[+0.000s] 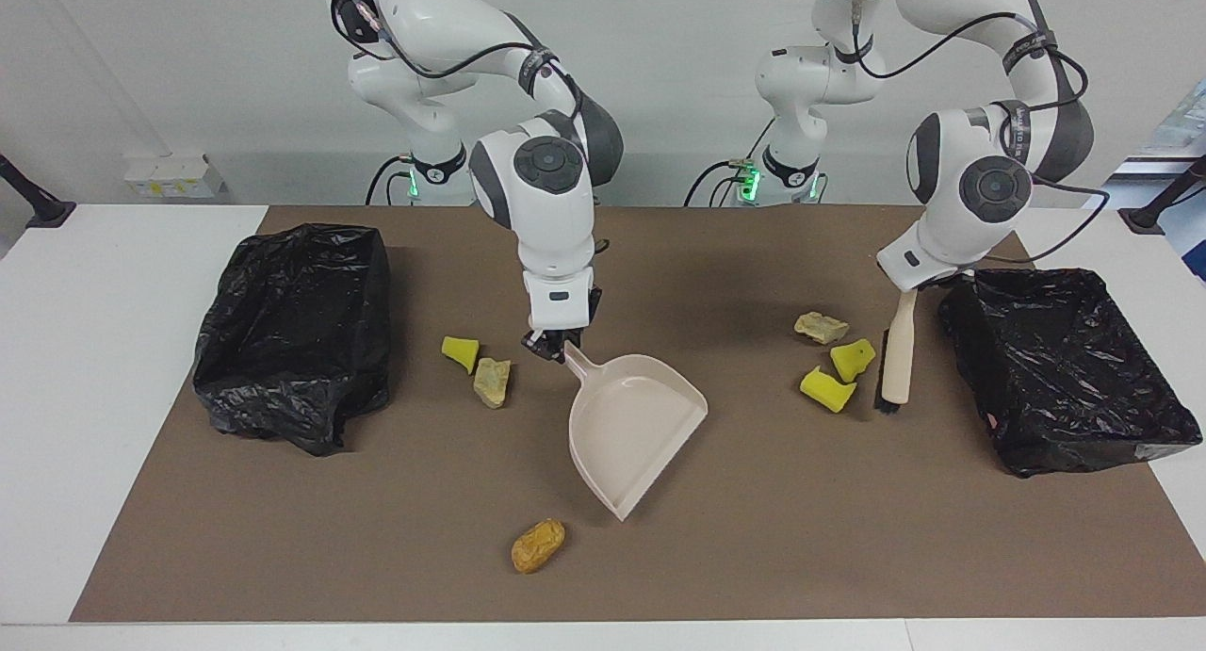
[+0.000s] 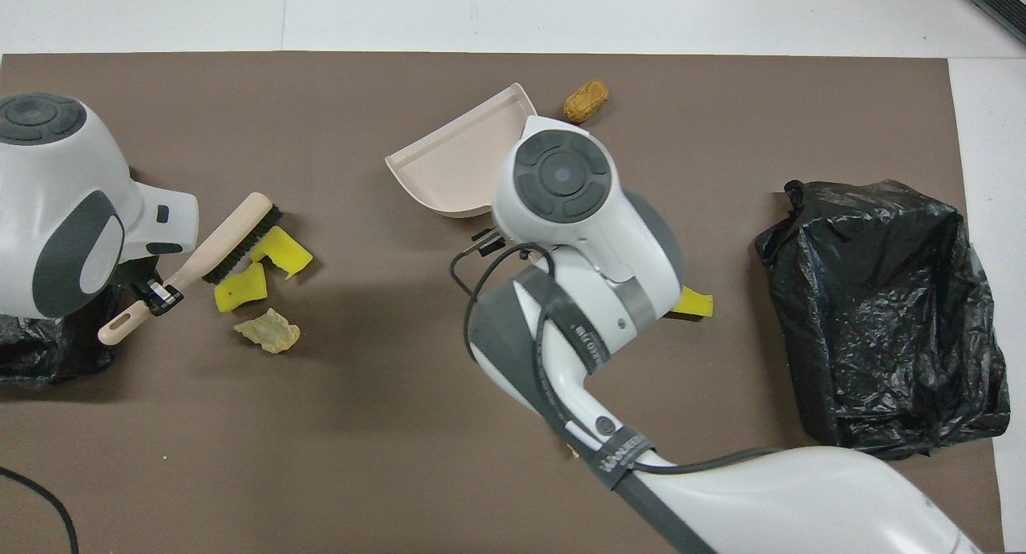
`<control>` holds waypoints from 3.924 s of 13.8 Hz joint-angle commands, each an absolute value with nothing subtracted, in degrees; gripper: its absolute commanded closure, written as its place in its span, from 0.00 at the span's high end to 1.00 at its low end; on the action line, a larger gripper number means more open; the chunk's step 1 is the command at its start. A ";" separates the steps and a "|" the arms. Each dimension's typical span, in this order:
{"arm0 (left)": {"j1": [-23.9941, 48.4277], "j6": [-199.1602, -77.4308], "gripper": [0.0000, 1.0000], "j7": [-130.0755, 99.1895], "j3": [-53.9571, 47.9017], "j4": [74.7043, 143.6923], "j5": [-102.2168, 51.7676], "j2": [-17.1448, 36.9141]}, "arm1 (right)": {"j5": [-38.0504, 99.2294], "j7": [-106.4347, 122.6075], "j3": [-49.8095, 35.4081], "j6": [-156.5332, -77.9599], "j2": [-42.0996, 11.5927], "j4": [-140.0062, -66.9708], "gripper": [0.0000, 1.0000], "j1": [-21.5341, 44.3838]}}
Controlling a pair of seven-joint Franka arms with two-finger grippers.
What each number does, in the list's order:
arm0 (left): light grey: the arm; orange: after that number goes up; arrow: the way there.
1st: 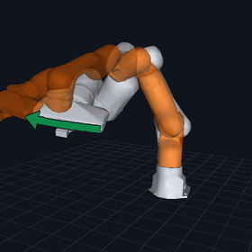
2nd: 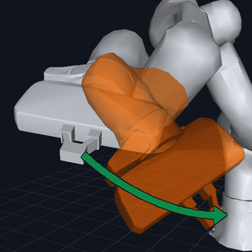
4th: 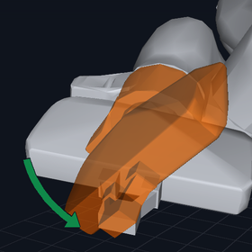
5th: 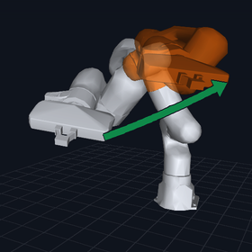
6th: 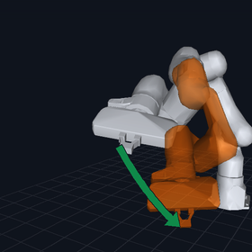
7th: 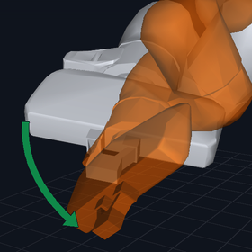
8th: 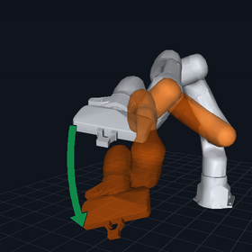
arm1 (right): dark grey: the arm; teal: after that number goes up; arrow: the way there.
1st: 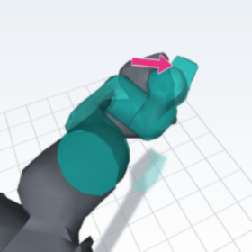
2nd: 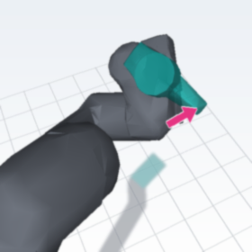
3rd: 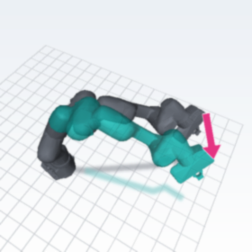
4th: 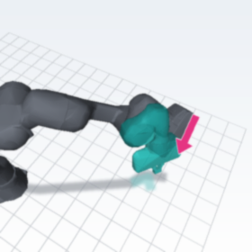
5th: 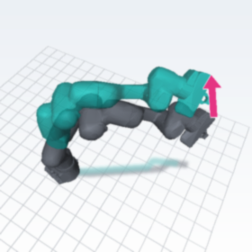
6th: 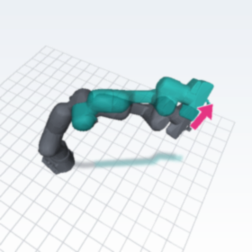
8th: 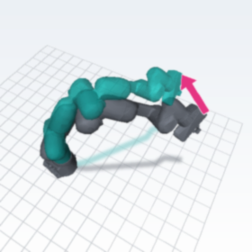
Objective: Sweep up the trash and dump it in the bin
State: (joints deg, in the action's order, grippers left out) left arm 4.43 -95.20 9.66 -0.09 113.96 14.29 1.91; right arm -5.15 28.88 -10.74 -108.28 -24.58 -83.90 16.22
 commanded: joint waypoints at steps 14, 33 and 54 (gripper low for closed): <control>11.68 -109.42 0.00 -27.07 -0.09 123.16 -3.05 5.08 | -6.33 56.69 -12.13 -125.06 -25.22 -92.37 0.00 19.25; 12.66 -88.87 0.00 -26.88 -13.62 114.68 -9.51 1.77 | -6.24 54.05 -12.22 -129.38 -28.04 -92.99 0.00 19.69; 12.38 -116.80 0.00 -29.10 -14.33 123.06 -14.57 5.09 | -6.33 54.40 -12.22 -129.29 -27.25 -94.57 0.00 19.60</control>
